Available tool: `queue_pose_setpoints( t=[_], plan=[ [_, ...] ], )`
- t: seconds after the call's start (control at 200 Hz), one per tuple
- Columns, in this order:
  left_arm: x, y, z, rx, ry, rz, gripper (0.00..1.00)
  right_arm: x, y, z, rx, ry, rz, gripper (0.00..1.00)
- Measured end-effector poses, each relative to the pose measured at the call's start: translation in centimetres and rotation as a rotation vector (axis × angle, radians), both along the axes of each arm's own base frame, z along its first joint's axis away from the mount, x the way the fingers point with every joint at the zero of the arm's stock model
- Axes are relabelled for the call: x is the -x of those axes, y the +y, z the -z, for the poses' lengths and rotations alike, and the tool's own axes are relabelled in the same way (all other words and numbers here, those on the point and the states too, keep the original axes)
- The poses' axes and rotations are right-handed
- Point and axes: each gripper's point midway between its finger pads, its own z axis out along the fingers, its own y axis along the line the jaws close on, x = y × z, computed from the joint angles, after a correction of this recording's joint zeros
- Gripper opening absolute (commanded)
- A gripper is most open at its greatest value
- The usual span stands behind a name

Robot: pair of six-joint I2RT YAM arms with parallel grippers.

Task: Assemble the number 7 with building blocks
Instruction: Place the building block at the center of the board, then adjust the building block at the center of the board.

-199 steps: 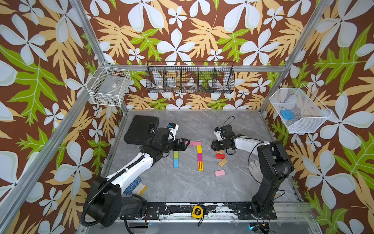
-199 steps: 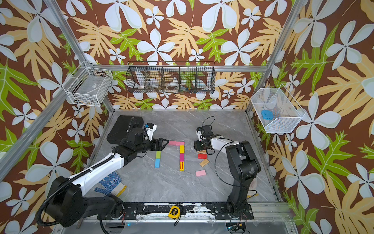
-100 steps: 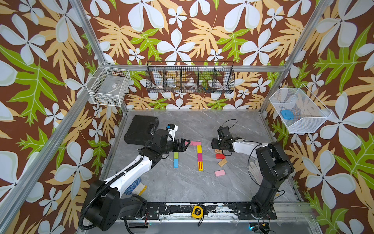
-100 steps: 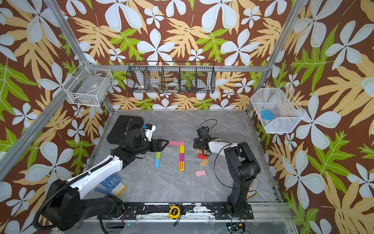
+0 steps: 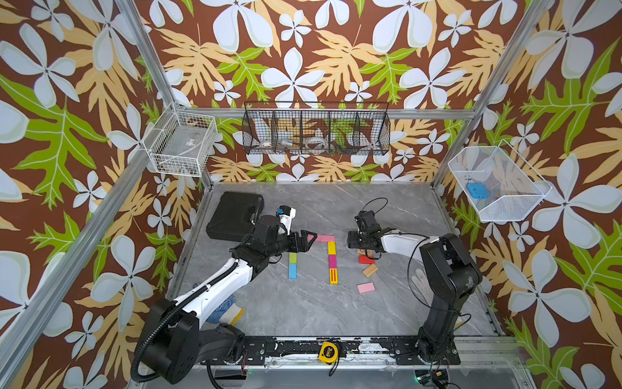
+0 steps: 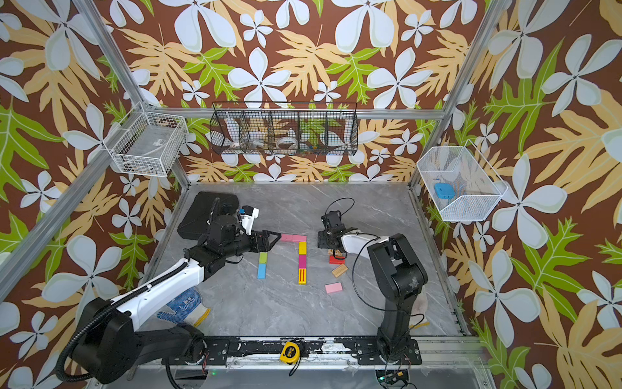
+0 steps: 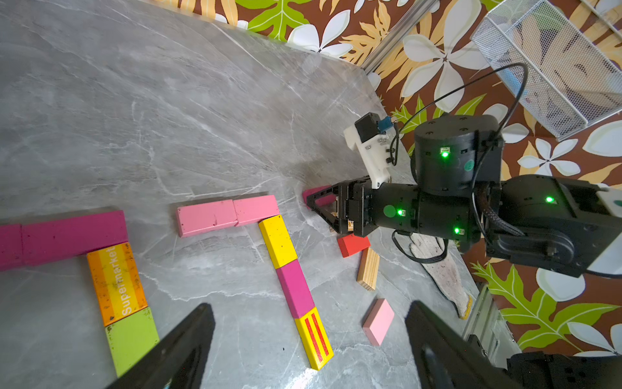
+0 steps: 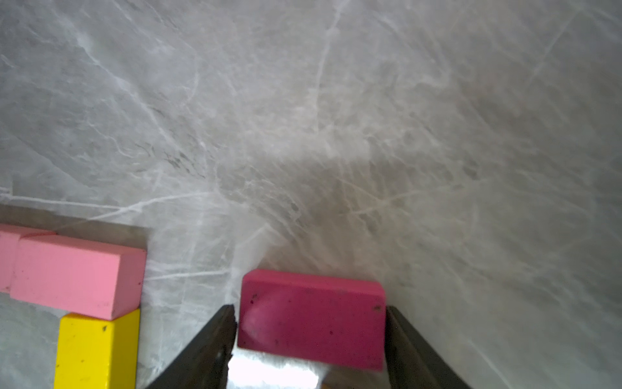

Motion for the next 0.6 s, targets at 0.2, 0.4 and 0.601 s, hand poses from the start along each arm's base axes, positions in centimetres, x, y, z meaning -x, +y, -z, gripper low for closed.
queue_pose_setpoints(
  t=[0.2,0.4,0.601],
  plan=[
    [-0.1,-0.1,-0.4,0.006,-0.005,-0.002,1.00,-0.5,-0.4,-2.2,0.052,-0.067,-0.052,0.87],
    [-0.2,0.8,-1.3,-0.003,-0.033,-0.047,1.00,-1.1,-1.4,-6.9,0.115,-0.199,-0.081,0.99],
    [-0.3,1.9,-1.7,-0.021,-0.053,-0.105,1.00,-1.4,-3.0,-7.6,0.139,-0.213,-0.056,0.99]
  ],
)
